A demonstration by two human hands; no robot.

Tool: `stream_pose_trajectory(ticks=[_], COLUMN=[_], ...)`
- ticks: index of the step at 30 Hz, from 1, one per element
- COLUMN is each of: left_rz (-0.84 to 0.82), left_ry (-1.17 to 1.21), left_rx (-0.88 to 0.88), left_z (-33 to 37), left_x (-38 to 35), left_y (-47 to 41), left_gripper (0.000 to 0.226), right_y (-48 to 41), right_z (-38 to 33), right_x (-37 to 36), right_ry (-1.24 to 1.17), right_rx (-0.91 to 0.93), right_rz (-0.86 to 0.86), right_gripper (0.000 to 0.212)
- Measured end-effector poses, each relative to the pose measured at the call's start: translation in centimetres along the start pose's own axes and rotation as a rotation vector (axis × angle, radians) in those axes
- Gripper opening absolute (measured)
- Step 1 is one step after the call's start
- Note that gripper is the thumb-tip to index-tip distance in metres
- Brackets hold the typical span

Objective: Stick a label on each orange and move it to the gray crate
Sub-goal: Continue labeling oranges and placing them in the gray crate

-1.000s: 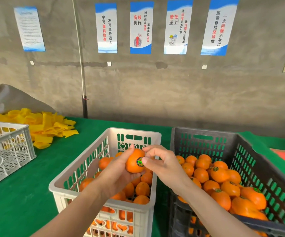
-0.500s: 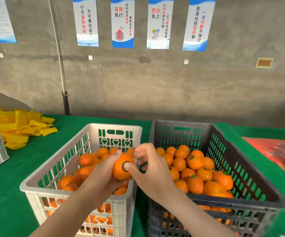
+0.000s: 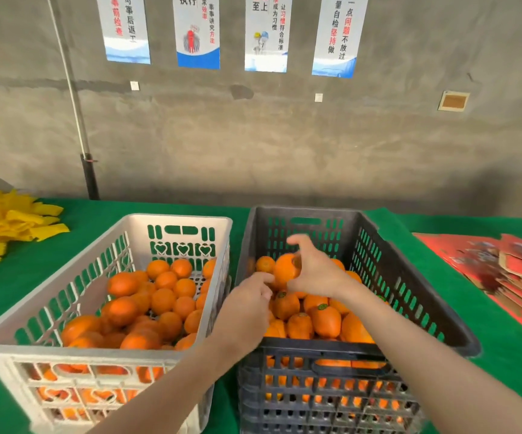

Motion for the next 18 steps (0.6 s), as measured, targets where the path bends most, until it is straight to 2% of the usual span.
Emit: stream_pose_trajectory(ticks=[2, 5, 8, 11, 12, 14, 15, 17, 18], left_rz=[-0.075, -0.1, -0.089, -0.089, -0.089, -0.091, -0.096, -0.095, -0.087], left_ry=[-0.076, -0.084, -0.116, -0.132, -0.133, -0.127, -0.126, -0.115, -0.12], left_rx=[-0.013, -0.015, -0.02, -0.021, -0.019, -0.013, -0.007, -0.014, -0.021], left_z=[-0.2, -0.4, -0.2, 0.2, 0.3, 0.6, 0.7, 0.9, 0.9], left_x=[-0.8, -0.7, -0.6, -0.4, -0.3, 0.0, 0.1, 0.2, 0.2], left_y=[-0.5, -0.7, -0.5, -0.2, -0.2, 0.1, 0.2, 0.4, 0.4], left_gripper=[0.035, 0.034, 0.031, 0.029, 0.029, 0.027, 0.026, 0.024, 0.023], right_y=[-0.4, -0.6, -0.9, -0.7, -0.6, -0.1, -0.1, 0.6, 2.0], right_z=[2.0, 3.1, 4.0, 4.2, 4.1, 3.1, 2.5, 1.2, 0.2], right_x=[-1.2, -3.2, -5.8, -6.3, -6.1, -4.4, -3.4, -2.1, -1.7], right_ry=[0.237, 0.274, 0.402, 0.423, 0.394, 0.28, 0.271, 0.184, 0.029], right_rx=[-0.096, -0.229, -0.242, -0.26, -0.242, -0.204, -0.123, 0.115, 0.248], right_rz=[-0.322, -0.537, -0.794, -0.838, -0.788, -0.531, -0.379, -0.004, 0.237], right_gripper=[0.08, 0.047, 0.072, 0.077, 0.068, 0.042, 0.043, 0.044, 0.032])
Point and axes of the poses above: each hand's wrist, its own y-axis away from the middle knuckle, its own x-axis out of the back of the hand, z = x × y, the point moved 2 cm from there along -y, towards the middle knuckle, and after that the axes turned 7 degrees about -z, right-handed, at the moved point
